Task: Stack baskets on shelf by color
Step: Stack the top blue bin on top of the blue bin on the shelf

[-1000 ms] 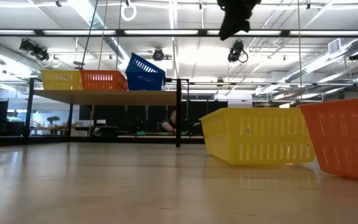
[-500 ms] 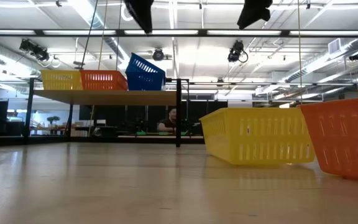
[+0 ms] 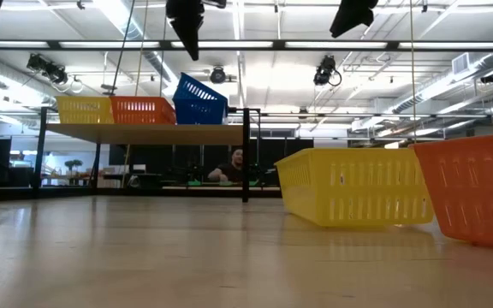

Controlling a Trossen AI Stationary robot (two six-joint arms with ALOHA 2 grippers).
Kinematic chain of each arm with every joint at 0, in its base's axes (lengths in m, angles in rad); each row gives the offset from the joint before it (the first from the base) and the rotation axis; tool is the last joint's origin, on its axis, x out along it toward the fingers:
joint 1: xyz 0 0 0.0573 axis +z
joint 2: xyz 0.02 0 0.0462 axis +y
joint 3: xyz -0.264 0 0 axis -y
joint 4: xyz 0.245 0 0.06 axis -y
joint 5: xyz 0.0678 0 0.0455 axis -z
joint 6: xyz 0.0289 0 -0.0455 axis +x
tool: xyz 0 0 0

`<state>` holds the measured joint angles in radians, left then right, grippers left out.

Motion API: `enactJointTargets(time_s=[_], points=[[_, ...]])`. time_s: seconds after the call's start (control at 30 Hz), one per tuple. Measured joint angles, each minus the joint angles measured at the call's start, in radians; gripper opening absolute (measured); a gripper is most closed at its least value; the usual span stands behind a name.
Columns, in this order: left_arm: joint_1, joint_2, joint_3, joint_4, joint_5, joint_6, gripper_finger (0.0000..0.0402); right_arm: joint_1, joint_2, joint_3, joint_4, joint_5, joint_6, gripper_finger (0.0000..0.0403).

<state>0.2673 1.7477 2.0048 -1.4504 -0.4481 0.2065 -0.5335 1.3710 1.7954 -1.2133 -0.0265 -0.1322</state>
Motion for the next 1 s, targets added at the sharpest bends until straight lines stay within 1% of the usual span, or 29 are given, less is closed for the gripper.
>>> enactJointTargets(time_s=[0.07, 0.27, 0.37, 0.5, 0.67, 0.87, 1.0], points=[[0.012, 0.0, 0.0, -0.001, 0.0, 0.017, 0.0268, 0.0, 0.004, 0.0, 0.0, 0.0, -0.001, 0.0119], [0.029, 0.0, 0.0, -0.003, 0.0, 0.151, 0.0254, 0.0, 0.01, 0.0, 0.002, 0.0, -0.018, 0.0119], [0.031, 0.0, 0.0, -0.002, 0.0, 0.193, 0.0252, 0.0, 0.01, 0.0, 0.002, 0.0, -0.025, 0.0119], [0.034, 0.0, 0.0, -0.002, 0.001, 0.2, 0.0253, 0.0, 0.01, 0.0, 0.002, 0.0, -0.025, 0.0119], [0.035, 0.004, 0.0, -0.006, 0.074, 0.216, 0.0251, 0.0, 0.01, 0.0, 0.009, 0.0, -0.026, 0.0119], [0.047, 0.053, 0.001, -0.049, 0.101, 0.247, 0.0247, 0.0, 0.01, 0.0, 0.009, -0.002, -0.029, 0.0119], [0.051, 0.091, 0.001, -0.072, 0.089, 0.25, 0.0247, 0.0, 0.01, 0.0, 0.006, -0.003, -0.021, 0.0119]])
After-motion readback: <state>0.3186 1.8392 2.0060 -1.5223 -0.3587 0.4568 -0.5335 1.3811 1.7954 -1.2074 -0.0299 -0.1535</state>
